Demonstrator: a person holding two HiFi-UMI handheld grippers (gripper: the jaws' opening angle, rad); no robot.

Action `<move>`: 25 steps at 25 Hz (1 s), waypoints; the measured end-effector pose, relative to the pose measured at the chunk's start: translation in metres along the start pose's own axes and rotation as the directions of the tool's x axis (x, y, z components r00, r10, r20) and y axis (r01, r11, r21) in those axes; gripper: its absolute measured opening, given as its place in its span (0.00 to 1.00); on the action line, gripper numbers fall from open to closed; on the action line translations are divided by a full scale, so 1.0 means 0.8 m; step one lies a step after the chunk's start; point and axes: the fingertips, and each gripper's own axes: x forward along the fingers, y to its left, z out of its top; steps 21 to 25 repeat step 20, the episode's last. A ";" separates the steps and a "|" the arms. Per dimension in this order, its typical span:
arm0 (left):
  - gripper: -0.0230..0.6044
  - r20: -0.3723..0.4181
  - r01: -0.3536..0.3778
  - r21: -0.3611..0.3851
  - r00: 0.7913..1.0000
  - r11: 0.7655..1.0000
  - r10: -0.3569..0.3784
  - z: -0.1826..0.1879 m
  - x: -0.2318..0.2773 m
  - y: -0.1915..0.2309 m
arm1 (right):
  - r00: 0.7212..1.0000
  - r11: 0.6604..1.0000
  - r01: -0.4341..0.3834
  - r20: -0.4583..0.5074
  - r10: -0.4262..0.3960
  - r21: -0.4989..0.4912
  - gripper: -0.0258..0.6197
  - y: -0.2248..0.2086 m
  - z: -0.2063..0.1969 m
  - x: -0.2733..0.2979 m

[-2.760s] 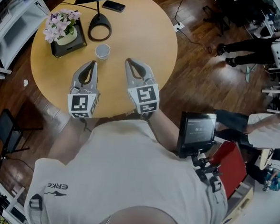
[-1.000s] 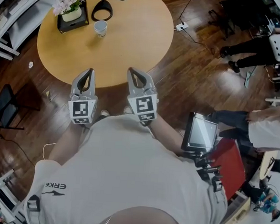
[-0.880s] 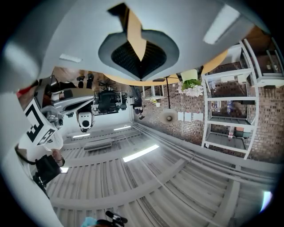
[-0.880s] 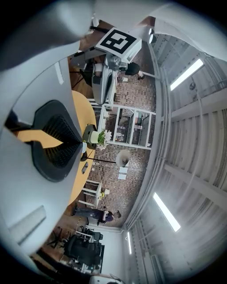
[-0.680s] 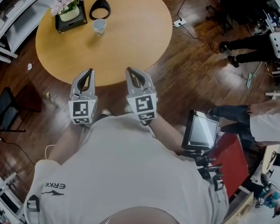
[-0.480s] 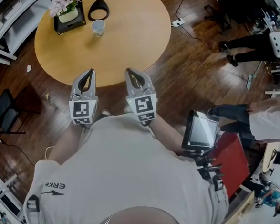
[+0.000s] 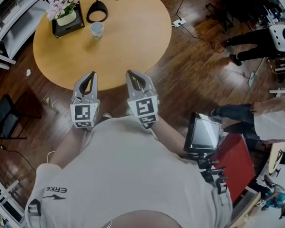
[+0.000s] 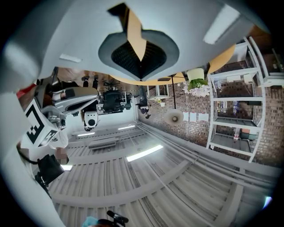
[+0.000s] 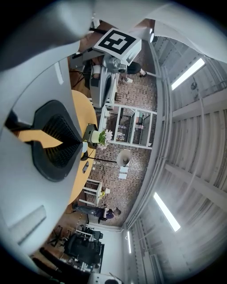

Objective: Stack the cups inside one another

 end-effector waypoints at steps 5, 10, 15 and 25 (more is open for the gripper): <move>0.04 0.006 0.002 0.000 1.000 1.000 -0.002 0.003 0.005 -0.007 | 1.000 1.000 0.006 0.005 -0.006 -0.002 0.06 -0.008 0.001 -0.002; 0.04 0.005 0.004 0.001 1.000 1.000 -0.004 0.003 0.010 -0.009 | 1.000 1.000 0.003 0.006 -0.003 -0.006 0.06 -0.010 0.001 0.001; 0.04 0.010 0.005 0.000 1.000 1.000 -0.005 0.007 0.015 -0.009 | 1.000 1.000 0.001 0.013 0.000 -0.011 0.06 -0.014 0.005 0.005; 0.04 0.013 0.001 -0.004 1.000 1.000 0.000 0.008 0.022 -0.014 | 1.000 1.000 0.003 0.017 -0.003 -0.011 0.06 -0.024 0.004 0.004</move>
